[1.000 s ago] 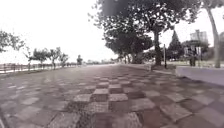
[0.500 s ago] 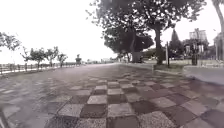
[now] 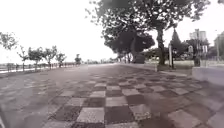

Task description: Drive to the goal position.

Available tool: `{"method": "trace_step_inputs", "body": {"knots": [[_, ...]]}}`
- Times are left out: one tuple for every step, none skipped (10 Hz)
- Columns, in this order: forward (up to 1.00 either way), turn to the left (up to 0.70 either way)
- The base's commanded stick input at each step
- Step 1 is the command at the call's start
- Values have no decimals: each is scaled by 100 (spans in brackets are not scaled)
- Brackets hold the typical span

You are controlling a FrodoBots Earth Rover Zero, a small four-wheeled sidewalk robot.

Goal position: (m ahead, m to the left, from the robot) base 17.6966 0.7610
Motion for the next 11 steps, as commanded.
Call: {"method": "trace_step_inputs", "body": {"knots": [[100, 0], [100, 0], [100, 0], [100, 0], [100, 0], [100, 0], [100, 0], [100, 0], [100, 0], [100, 0], [100, 0]]}}
